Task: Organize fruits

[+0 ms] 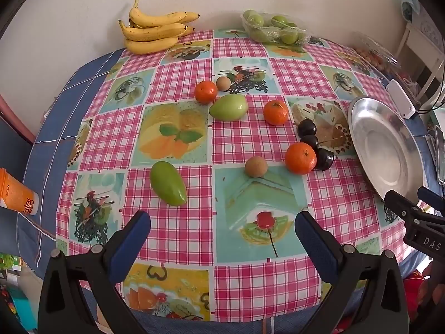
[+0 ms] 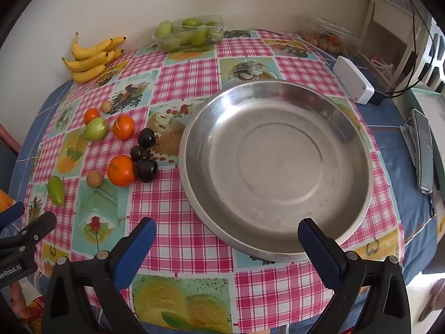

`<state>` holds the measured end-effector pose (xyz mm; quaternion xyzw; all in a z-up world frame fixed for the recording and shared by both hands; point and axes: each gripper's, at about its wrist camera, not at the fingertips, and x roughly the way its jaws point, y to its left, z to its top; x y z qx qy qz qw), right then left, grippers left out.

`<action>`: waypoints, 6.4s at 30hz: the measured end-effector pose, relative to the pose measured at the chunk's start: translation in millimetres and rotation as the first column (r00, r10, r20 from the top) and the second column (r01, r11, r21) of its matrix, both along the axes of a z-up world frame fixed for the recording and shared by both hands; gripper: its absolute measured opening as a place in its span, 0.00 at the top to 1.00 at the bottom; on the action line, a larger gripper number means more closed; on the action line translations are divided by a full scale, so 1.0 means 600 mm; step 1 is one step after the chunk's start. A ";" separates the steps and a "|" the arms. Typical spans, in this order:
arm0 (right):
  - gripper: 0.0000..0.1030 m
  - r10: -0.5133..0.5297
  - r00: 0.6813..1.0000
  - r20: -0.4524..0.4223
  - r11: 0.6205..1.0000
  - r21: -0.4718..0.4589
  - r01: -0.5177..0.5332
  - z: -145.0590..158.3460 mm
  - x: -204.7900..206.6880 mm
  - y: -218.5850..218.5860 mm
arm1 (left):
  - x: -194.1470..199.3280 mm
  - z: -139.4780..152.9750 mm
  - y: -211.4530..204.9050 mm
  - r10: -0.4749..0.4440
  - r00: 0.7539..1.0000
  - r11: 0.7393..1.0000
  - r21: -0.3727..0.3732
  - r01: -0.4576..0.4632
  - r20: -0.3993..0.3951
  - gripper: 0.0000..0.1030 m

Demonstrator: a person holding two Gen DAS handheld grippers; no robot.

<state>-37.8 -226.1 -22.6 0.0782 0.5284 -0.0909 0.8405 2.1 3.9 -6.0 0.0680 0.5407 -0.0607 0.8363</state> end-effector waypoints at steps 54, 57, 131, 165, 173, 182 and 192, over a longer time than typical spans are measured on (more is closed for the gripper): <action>0.00 0.000 1.000 -0.001 1.000 0.005 0.000 0.001 -0.001 0.000 | 0.012 -0.016 0.017 0.054 0.996 0.998 -0.009 -0.055 -0.064 0.00; 0.00 -0.001 1.000 0.000 1.000 0.005 0.001 0.001 -0.001 0.000 | 0.013 -0.016 0.019 0.059 0.996 0.998 -0.012 -0.060 -0.065 0.00; 0.61 0.247 0.968 -0.049 0.958 0.164 -0.236 -0.047 0.172 0.160 | 0.132 -0.092 0.134 0.138 0.977 0.969 -0.180 -0.167 -0.164 0.40; 0.63 0.298 0.952 -0.071 0.954 0.053 -0.294 -0.050 0.173 0.182 | 0.130 -0.091 0.139 0.184 0.967 0.960 -0.181 -0.215 -0.174 0.62; 0.66 0.300 0.952 -0.063 0.951 0.098 -0.294 -0.044 0.166 0.176 | 0.121 -0.067 0.131 0.192 0.971 0.962 -0.171 -0.215 -0.143 0.64; 0.73 0.302 0.953 -0.031 0.946 0.132 -0.296 -0.030 0.161 0.171 | 0.125 -0.073 0.132 0.217 0.963 0.956 -0.167 -0.243 -0.156 0.55; 0.62 0.282 0.958 -0.048 0.951 0.148 -0.273 -0.041 0.171 0.164 | 0.134 -0.093 0.115 0.188 0.966 0.964 -0.156 -0.216 -0.176 0.51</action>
